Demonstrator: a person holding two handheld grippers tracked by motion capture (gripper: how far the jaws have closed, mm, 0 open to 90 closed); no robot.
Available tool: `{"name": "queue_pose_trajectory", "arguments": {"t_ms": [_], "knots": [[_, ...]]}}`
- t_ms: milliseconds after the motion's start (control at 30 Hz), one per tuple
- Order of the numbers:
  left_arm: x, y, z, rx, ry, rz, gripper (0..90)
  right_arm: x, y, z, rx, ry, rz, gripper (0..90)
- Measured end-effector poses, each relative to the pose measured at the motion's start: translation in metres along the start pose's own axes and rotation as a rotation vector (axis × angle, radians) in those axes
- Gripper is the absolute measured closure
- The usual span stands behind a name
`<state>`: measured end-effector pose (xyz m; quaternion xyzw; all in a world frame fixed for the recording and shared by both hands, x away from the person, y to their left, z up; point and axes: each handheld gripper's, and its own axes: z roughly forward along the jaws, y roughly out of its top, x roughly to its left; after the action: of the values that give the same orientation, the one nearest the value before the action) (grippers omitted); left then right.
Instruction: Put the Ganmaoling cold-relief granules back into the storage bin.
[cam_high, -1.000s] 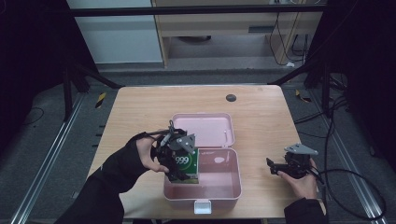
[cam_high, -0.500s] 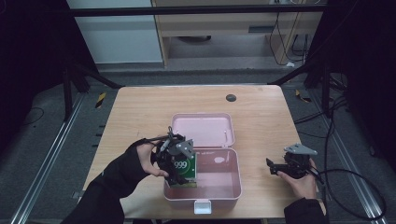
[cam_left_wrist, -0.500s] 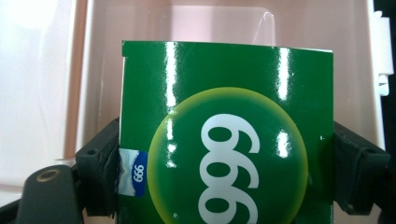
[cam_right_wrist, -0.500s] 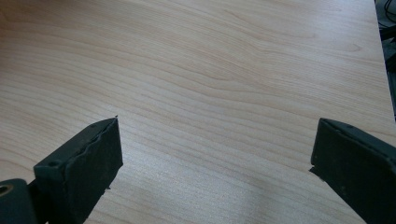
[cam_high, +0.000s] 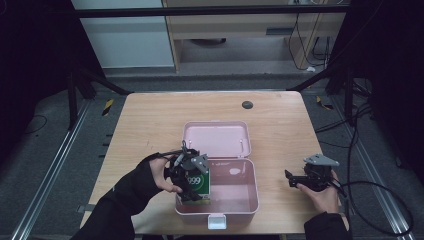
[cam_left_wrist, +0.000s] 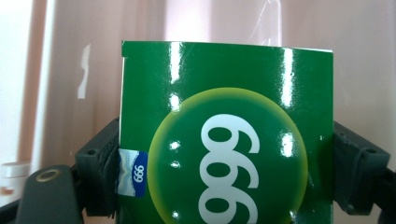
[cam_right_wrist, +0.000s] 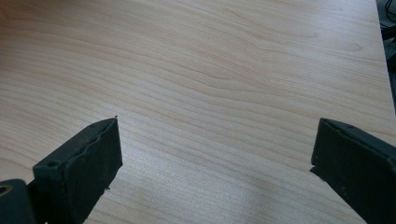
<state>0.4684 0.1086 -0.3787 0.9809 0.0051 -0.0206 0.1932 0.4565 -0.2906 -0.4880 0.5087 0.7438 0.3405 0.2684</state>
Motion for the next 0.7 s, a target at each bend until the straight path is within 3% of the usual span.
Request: {"name": "queue_pose_trajectory", "arguments": {"t_ms": [367, 600, 700], "knots": [[0.001, -0.006, 0.012, -0.005, -0.009, -0.013, 13.4, 0.001, 0.000, 0.001, 0.007, 0.005, 0.003, 1.4], [0.002, -0.007, 0.017, 0.021, -0.003, -0.008, 12.2, 0.001, 0.000, 0.001, 0.005, 0.006, 0.000, 1.3], [0.002, -0.008, 0.010, -0.023, -0.010, -0.014, 11.6, 0.001, 0.000, 0.001, 0.006, 0.005, 0.002, 1.2]]}}
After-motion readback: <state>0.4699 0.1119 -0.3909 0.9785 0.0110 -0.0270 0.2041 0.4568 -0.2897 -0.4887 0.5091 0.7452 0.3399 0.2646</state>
